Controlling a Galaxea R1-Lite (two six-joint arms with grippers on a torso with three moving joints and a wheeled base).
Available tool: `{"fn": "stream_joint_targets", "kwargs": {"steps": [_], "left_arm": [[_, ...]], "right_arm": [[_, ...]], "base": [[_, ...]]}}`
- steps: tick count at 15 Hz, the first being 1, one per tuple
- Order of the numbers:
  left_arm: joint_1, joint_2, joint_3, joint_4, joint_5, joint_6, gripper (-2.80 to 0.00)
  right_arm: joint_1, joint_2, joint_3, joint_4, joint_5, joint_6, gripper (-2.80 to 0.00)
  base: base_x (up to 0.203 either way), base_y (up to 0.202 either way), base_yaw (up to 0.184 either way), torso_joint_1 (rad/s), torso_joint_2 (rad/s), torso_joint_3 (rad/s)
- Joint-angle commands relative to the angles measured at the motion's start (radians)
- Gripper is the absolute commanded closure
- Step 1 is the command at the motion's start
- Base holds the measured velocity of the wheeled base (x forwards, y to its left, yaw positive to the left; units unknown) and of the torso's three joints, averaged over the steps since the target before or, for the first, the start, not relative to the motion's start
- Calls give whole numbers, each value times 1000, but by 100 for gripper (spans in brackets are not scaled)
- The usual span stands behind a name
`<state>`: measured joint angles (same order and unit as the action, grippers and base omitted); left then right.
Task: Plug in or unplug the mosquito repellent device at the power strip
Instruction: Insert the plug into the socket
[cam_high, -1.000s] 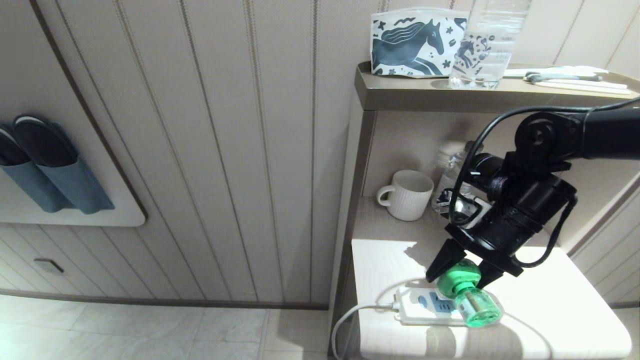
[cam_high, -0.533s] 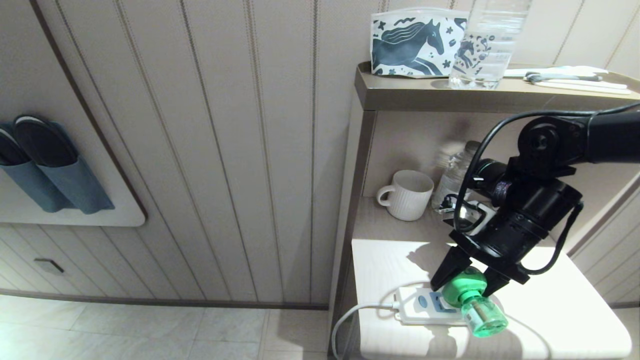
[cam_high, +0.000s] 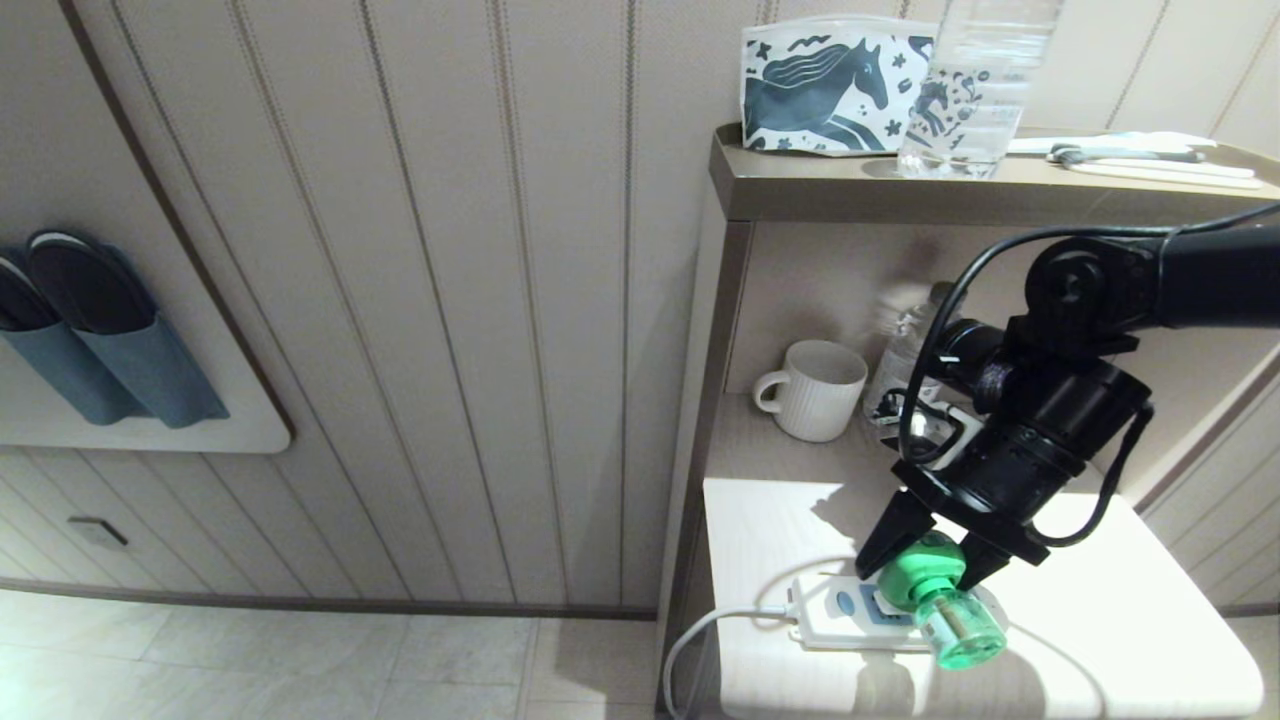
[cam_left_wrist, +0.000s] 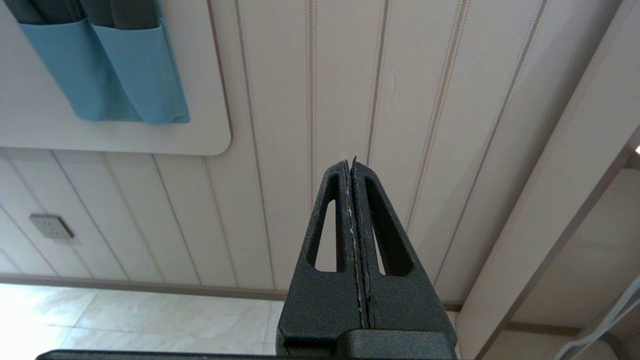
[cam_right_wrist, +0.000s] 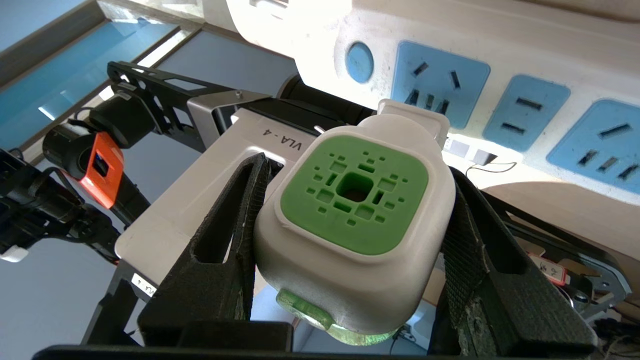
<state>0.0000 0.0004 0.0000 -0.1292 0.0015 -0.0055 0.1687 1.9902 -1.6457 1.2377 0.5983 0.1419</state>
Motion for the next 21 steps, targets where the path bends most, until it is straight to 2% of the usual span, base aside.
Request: {"fn": "stream_joint_targets", "kwargs": {"steps": [1,7,21], "left_arm": [[0,0,0,-1,0,-1,0],[0,0,0,-1,0,-1,0],[0,0,0,-1,0,-1,0]], "right_arm": [[0,7,-2,6,3,1,0],[-20,9,-2,5,3,-11,0],[-3,55,-31,5,11,-15,0]], "base": [[0,0,0,0,0,0],[0,0,0,0,0,0],[0,0,0,0,0,0]]}}
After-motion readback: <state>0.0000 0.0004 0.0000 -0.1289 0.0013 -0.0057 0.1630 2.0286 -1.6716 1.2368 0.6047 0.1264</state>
